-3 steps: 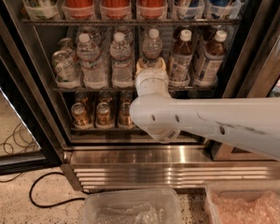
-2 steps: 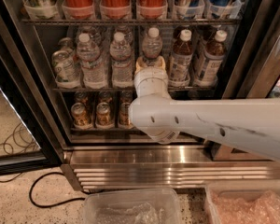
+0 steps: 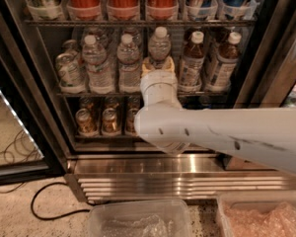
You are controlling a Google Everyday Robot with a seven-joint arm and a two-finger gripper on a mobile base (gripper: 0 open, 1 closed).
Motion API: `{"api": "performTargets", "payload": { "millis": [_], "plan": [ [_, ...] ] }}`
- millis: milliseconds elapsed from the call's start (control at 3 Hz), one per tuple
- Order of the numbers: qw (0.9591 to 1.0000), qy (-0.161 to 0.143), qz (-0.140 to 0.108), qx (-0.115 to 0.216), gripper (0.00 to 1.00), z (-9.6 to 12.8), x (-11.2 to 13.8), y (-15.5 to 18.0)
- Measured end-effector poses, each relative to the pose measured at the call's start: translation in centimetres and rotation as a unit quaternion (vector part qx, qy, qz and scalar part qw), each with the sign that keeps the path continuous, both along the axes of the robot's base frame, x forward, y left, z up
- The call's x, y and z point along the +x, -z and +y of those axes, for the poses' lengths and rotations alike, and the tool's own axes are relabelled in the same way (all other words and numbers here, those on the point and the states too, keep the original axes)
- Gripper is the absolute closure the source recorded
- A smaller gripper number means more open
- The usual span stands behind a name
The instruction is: Pick water bottle from middle shelf of fridge
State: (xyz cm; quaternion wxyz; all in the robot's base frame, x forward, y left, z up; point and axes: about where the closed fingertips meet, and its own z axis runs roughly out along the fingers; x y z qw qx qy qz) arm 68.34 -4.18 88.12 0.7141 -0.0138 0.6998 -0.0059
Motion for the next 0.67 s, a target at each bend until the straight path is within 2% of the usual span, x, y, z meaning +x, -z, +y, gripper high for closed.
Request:
{"api": "performTargets", "payload": {
  "millis": [333,667],
  "plan": [
    [0.9979,-0.007,-0.064,-0.006,1.0,0.3,-2.9,-4.2],
    [0.9924,-0.017,-0.121,-0.014,1.0,0.6,-5.9,-8.2]
  ]
}}
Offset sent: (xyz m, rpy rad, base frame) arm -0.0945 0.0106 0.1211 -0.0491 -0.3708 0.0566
